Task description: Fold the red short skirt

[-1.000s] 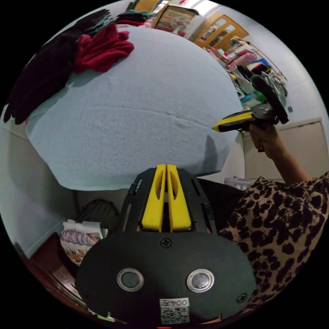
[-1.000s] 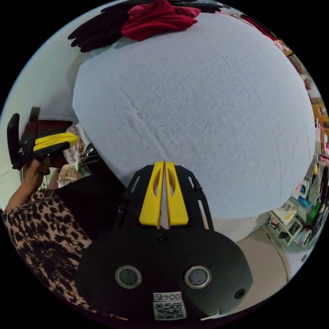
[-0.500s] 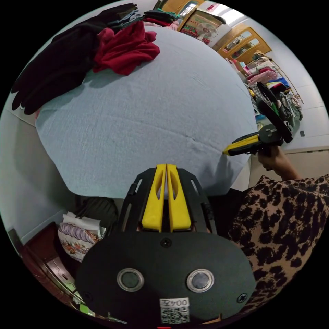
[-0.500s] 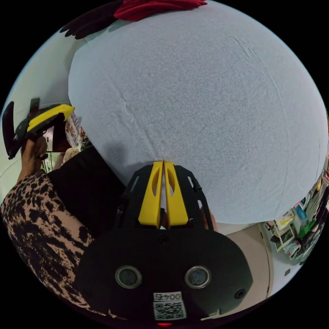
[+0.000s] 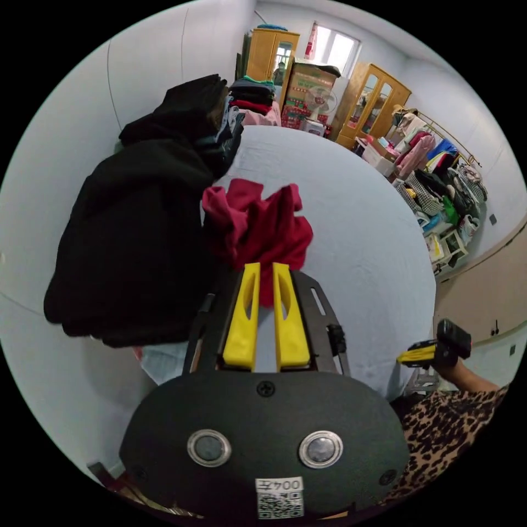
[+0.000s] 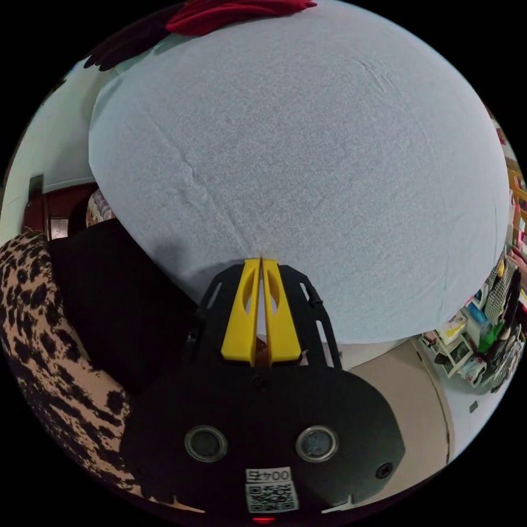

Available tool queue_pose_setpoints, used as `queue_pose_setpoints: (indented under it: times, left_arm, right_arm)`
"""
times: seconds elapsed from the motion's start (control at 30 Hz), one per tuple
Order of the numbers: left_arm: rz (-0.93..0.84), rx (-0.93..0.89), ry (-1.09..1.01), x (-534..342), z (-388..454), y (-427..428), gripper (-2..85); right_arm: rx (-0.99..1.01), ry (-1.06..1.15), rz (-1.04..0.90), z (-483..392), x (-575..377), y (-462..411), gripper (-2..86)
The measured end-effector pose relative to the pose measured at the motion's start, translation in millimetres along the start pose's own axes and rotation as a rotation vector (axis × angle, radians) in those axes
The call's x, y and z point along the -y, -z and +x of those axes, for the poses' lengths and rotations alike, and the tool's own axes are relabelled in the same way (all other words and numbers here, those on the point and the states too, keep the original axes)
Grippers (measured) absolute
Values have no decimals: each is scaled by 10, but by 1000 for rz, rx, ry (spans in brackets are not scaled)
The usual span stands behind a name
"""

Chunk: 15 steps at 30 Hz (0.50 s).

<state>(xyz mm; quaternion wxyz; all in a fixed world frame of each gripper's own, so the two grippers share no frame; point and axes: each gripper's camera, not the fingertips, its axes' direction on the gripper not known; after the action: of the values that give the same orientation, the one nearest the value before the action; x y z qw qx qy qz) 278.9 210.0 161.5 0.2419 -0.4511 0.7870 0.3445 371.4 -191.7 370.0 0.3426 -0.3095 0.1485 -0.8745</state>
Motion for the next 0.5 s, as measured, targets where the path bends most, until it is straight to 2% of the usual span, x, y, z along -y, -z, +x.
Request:
queue_pose_setpoints:
  times: [0.13,0.3,0.4,0.5]
  left_arm:
    - [-56,54,1,560,221,-86,94]
    - [-124,10,44,1003,528,-251,142]
    - [-163,-38,64,1164,722,-353,131]
    - [-172,-79,46,1275,934,-351,68]
  right_arm:
    - [-40,-44,7,-138,16,142,-7]
    - [53,-197,44,-133,-17,325,-6]
    - [116,-284,68,-103,-54,401,-6]
    - [55,-210,76,-220,-50,475,-7]
